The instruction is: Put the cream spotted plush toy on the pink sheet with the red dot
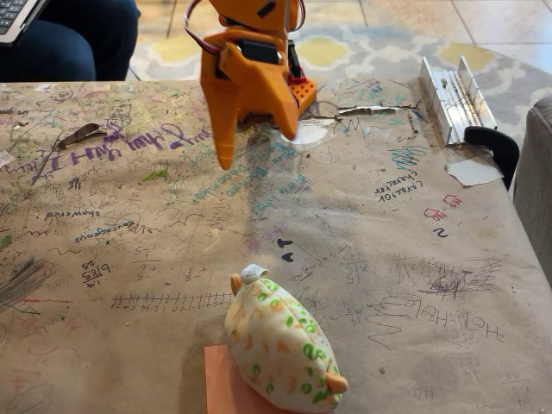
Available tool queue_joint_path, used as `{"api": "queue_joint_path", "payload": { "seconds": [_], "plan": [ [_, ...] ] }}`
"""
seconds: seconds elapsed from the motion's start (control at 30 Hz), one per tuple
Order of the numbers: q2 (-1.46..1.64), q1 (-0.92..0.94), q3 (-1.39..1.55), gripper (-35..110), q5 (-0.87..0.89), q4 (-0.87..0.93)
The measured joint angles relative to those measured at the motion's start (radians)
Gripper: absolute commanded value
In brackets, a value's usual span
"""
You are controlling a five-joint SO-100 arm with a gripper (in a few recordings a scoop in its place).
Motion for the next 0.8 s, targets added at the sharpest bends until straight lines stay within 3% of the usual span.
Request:
{"api": "queue_joint_path", "payload": {
  "seconds": [0.23,0.47,0.8],
  "plan": [
    [0.549,-0.092,0.264,45,0.147,0.256],
    [0.67,-0.101,0.279,36,0.437,0.321],
    [0.678,-0.06,0.279,28,0.517,0.324]
  ]
}}
